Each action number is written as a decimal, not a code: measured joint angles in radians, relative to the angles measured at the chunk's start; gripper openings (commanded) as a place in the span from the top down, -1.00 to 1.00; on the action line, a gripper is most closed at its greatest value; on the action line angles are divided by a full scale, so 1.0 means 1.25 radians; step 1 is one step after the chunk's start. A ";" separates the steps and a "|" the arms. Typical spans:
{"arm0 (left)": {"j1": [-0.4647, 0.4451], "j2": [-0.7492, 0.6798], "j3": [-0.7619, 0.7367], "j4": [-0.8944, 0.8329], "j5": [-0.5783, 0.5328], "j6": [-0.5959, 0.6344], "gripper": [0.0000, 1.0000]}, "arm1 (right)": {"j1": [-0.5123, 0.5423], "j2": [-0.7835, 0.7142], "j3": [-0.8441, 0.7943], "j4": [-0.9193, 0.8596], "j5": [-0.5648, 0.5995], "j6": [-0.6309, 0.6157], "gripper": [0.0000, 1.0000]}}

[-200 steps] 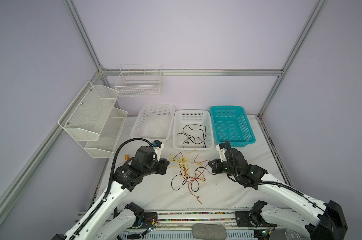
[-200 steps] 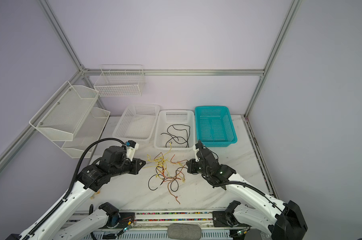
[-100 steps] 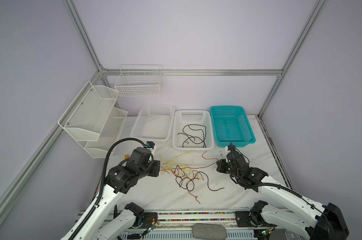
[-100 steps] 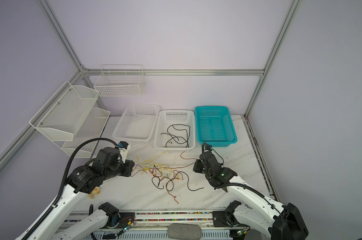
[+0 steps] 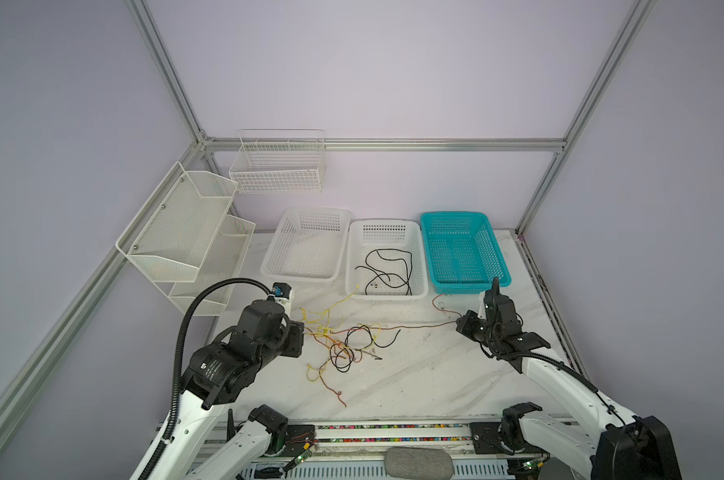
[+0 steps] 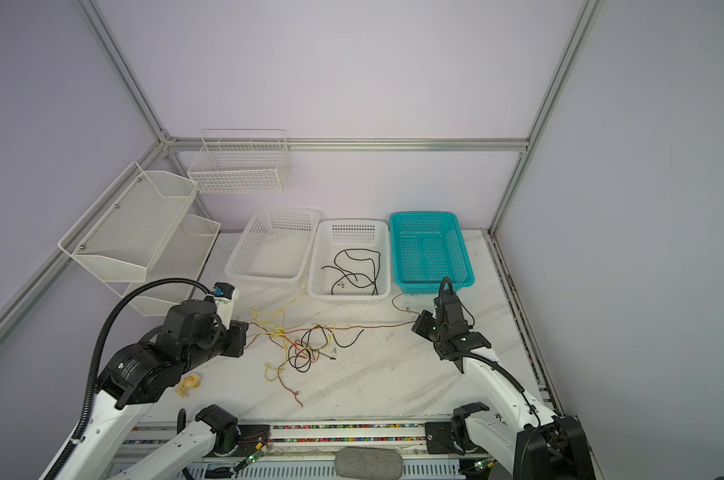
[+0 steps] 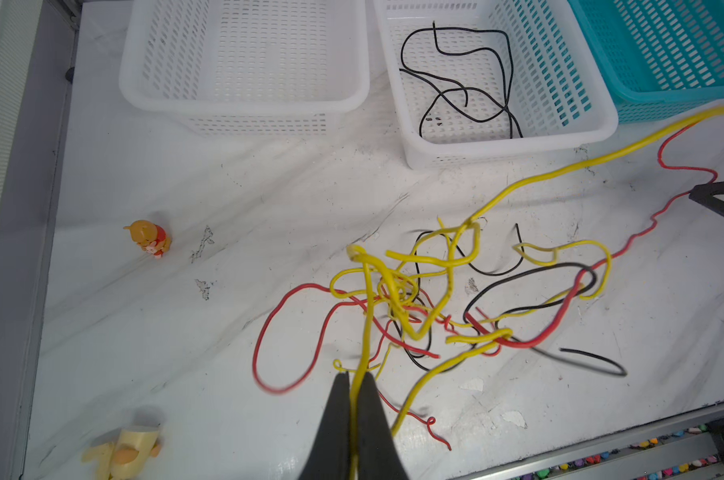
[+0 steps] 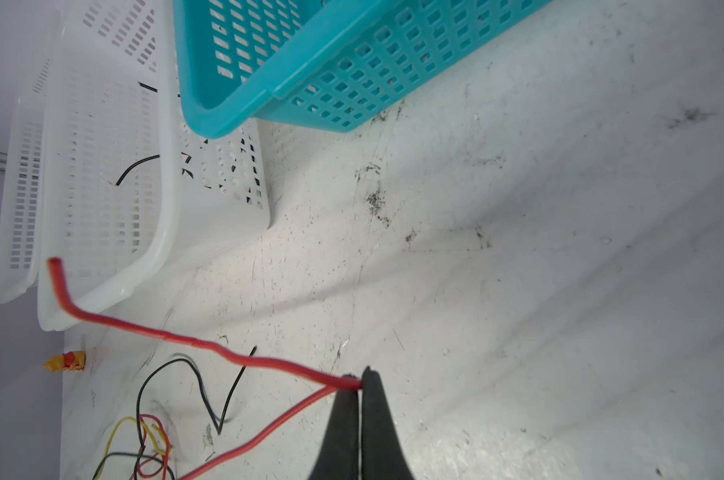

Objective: Untangle the cables

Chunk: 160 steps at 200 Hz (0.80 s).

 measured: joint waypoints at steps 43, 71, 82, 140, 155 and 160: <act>0.003 0.012 0.000 0.030 0.059 -0.010 1.00 | -0.001 0.002 0.041 -0.015 -0.049 -0.066 1.00; 0.005 0.031 0.000 0.080 0.114 -0.027 1.00 | 0.018 -0.017 0.055 -0.015 -0.085 -0.083 0.73; 0.005 0.042 0.000 0.103 0.146 -0.031 1.00 | 0.052 -0.021 0.067 -0.014 -0.093 -0.087 0.58; 0.005 0.133 0.000 0.183 0.256 -0.051 1.00 | 0.265 -0.043 0.143 0.012 -0.073 -0.127 0.17; 0.005 0.138 0.000 0.190 0.266 -0.053 1.00 | 0.295 -0.068 0.143 0.050 -0.084 -0.128 0.14; 0.005 0.139 0.000 0.193 0.268 -0.053 1.00 | 0.305 -0.073 0.143 0.067 -0.089 -0.128 0.14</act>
